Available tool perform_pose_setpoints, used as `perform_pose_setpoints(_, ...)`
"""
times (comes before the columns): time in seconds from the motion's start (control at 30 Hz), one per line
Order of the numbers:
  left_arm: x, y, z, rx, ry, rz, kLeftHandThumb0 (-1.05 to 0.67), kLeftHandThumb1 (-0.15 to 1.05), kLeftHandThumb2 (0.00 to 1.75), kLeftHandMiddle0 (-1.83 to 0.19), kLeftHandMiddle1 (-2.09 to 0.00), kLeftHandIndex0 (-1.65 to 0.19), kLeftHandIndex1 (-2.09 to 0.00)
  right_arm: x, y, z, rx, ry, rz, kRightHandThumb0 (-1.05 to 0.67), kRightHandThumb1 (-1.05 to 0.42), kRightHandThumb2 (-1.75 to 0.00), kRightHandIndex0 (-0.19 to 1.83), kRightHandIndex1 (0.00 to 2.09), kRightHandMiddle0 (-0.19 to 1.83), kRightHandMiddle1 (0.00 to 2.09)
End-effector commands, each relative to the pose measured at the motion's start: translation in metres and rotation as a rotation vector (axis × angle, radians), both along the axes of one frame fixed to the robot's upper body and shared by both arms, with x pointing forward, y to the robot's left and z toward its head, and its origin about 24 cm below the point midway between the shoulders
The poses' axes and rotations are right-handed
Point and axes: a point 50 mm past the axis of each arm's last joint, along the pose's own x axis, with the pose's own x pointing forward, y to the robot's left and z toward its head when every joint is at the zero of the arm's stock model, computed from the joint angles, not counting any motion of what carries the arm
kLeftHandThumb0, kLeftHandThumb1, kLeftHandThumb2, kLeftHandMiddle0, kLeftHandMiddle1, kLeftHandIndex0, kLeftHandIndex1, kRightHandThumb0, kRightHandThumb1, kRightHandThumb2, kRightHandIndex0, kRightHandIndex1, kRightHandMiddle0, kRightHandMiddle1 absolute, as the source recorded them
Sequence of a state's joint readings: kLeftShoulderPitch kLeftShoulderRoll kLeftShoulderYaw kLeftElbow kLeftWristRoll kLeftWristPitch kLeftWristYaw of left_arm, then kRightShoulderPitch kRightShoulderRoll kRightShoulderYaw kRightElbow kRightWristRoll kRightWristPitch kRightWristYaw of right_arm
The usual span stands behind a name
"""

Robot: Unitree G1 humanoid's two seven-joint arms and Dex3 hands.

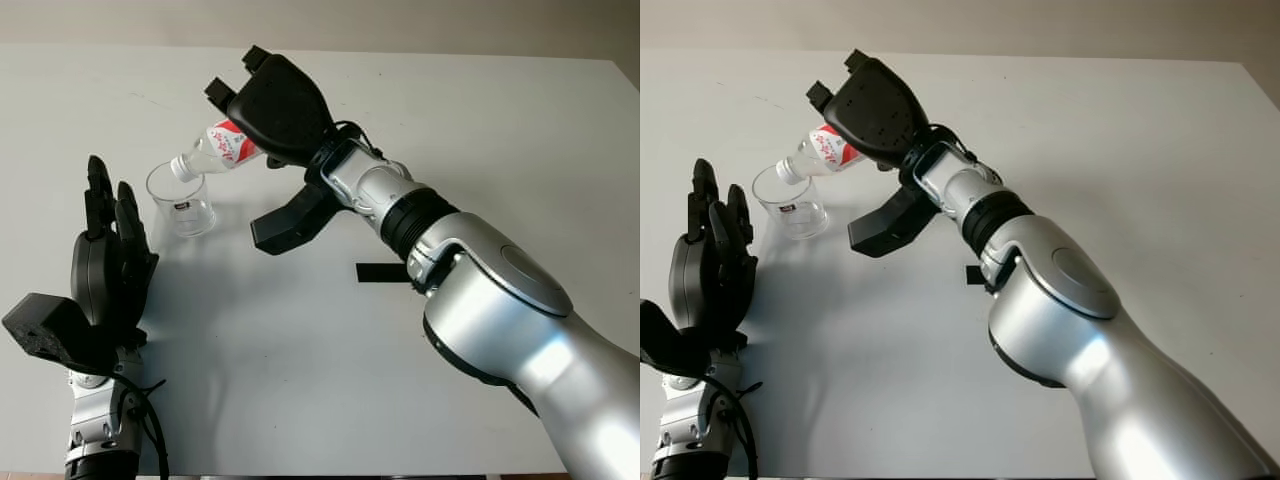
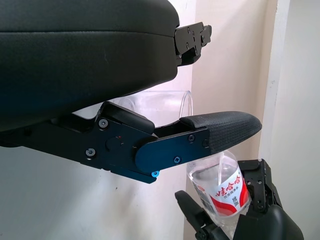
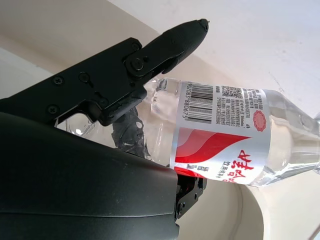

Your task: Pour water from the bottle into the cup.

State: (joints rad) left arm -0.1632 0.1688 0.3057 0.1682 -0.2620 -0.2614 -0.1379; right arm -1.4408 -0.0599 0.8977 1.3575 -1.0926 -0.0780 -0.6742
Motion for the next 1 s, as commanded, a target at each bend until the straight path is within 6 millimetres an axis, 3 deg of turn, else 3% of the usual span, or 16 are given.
perform_pose_setpoints(0.0,-0.006,-0.003,-0.02,-0.035,0.066,0.005,-0.8,1.05,0.67,0.16,-0.05,0.19,-0.05,0.001,-0.002,0.005,0.038,-0.007,0.007,-0.42,-0.94,-0.05,0.94,2.09,0.33,1.76)
perform_pose_setpoints(0.07,-0.006,-0.003,-0.02,-0.035,0.066,0.004,-0.8,1.05,0.67,0.16,-0.05,0.19,-0.05,0.001,-0.003,0.005,0.119,0.05,-0.002,-0.42,-0.94,-0.05,0.96,2.09,0.31,1.87)
perform_pose_setpoints(0.13,-0.006,-0.003,-0.02,-0.039,0.066,0.001,-0.8,1.05,0.67,0.16,-0.05,0.19,-0.05,0.002,-0.003,0.004,0.341,0.215,0.009,-0.36,-0.92,-0.05,0.9,2.09,0.33,1.66)
perform_pose_setpoints(0.2,-0.006,-0.002,-0.021,-0.042,0.066,0.0,-0.8,1.05,0.67,0.16,-0.06,0.19,-0.05,0.003,-0.003,0.004,0.492,0.328,0.031,-0.27,-0.95,-0.06,0.87,2.09,0.31,1.61)
perform_pose_setpoints(0.33,-0.007,-0.001,-0.02,-0.039,0.066,0.004,-0.8,1.05,0.67,0.15,-0.06,0.18,-0.05,0.004,-0.005,0.003,0.665,0.46,0.043,-0.18,-1.03,-0.14,0.96,2.09,0.31,2.03)
perform_pose_setpoints(0.4,-0.007,0.0,-0.02,-0.032,0.067,0.004,-0.8,1.05,0.67,0.15,-0.05,0.19,-0.05,0.006,-0.007,0.001,0.736,0.522,0.029,-0.18,-1.04,-0.23,0.98,2.09,0.41,2.08)
perform_pose_setpoints(0.5,-0.008,0.001,-0.02,-0.029,0.067,0.007,-0.8,1.05,0.67,0.15,-0.05,0.19,-0.05,0.01,-0.013,0.0,0.899,0.653,0.017,-0.16,-1.04,-0.22,1.04,2.09,0.57,2.09)
perform_pose_setpoints(0.77,-0.009,0.004,-0.019,-0.027,0.068,0.006,-0.8,1.05,0.66,0.16,-0.05,0.19,-0.05,0.018,-0.032,-0.006,1.241,0.875,0.014,-0.14,-1.04,-0.16,1.13,2.09,1.24,2.09)
perform_pose_setpoints(0.9,-0.01,0.005,-0.018,-0.03,0.066,0.006,-0.8,1.05,0.66,0.15,-0.05,0.19,-0.05,0.023,-0.049,-0.008,1.407,1.06,0.076,-0.17,-1.05,-0.2,1.2,2.09,1.34,2.09)
perform_pose_setpoints(0.97,-0.01,0.005,-0.018,-0.024,0.064,0.004,-0.8,1.05,0.66,0.16,-0.05,0.19,-0.04,0.024,-0.058,-0.01,1.49,1.154,0.148,-0.17,-1.05,-0.24,1.34,2.09,1.37,2.09)
